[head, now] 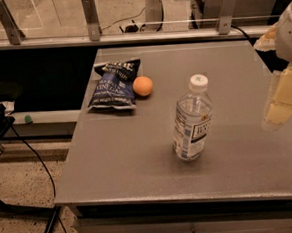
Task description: Knock blue plastic bottle over
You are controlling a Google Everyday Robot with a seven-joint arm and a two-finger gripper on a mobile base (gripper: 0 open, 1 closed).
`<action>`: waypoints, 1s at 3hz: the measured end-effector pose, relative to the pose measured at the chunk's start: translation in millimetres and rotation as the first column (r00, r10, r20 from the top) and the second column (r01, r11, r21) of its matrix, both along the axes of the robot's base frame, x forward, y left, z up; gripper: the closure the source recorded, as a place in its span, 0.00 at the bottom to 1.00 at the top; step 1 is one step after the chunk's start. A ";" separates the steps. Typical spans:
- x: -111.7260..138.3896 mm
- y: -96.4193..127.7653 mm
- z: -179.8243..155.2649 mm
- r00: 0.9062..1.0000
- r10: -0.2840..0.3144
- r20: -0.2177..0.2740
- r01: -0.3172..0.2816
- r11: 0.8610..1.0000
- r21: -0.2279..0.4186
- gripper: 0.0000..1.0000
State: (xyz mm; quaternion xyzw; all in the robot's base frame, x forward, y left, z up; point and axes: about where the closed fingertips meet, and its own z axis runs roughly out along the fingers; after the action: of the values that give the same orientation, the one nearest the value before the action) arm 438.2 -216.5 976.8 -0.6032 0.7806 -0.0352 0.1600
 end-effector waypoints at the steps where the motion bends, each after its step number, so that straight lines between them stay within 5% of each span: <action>1: 0.0 0.0 0.0 1.000 0.000 0.000 0.000 1.000 0.000 0.00; 2: -0.7 -0.7 -2.7 0.999 0.021 0.030 -0.024 0.997 0.080 0.00; 3: 0.4 -16.8 -14.5 0.995 0.040 0.093 -0.061 0.972 0.228 0.00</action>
Offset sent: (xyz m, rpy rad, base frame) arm -0.0056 -0.0071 -0.0101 0.3554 -0.1084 0.1006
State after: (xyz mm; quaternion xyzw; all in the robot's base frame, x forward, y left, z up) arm 438.6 -233.3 962.3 -0.5981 0.7561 0.0334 0.2637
